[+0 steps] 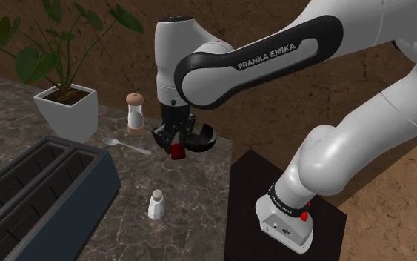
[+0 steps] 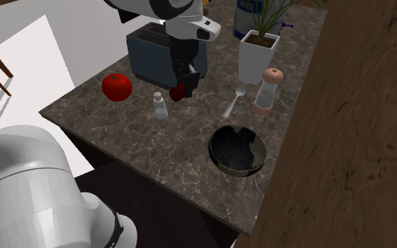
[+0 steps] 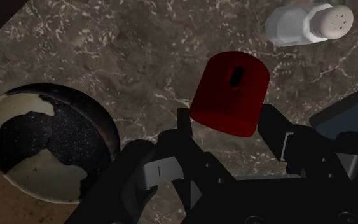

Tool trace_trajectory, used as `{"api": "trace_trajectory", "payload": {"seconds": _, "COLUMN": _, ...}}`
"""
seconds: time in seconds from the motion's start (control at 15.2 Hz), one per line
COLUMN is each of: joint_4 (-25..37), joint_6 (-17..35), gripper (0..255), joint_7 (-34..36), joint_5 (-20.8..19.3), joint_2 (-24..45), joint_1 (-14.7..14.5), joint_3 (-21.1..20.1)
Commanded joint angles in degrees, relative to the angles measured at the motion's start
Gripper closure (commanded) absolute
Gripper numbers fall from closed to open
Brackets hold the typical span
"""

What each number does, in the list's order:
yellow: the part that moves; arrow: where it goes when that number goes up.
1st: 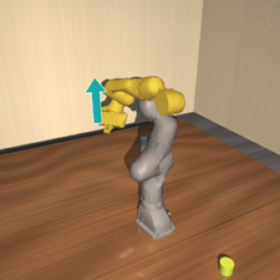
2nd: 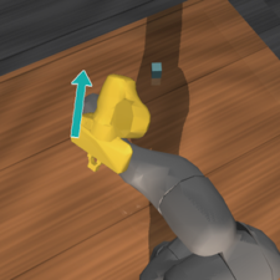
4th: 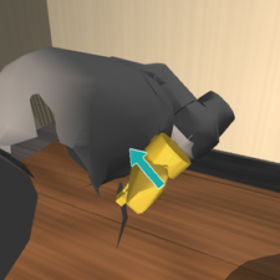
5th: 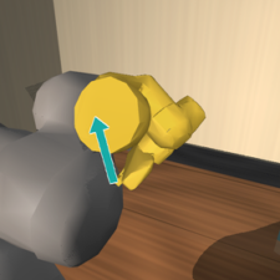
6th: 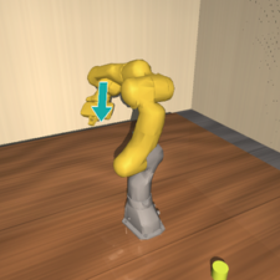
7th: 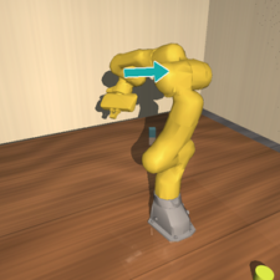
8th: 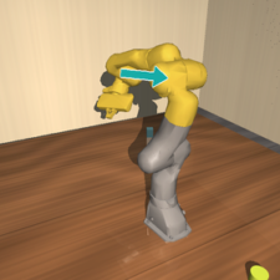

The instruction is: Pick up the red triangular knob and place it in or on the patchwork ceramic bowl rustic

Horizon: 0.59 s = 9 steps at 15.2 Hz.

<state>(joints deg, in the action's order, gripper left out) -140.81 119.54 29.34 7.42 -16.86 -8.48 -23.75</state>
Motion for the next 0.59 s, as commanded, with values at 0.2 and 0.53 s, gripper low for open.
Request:
{"api": "trace_trajectory", "payload": {"seconds": 0.2, "joint_4": -0.89, "joint_6": -0.20, "gripper": 255, "joint_7": -5.65, "joint_5": -1.66, "joint_2": -0.83, "joint_1": 2.68, "joint_3": 3.98}}
{"api": "trace_trajectory", "payload": {"seconds": 0.53, "joint_4": -0.96, "joint_6": 0.39, "gripper": 255, "joint_7": -12.46, "joint_5": -4.32, "joint_2": -0.17, "joint_1": 6.41, "joint_3": 8.78}}
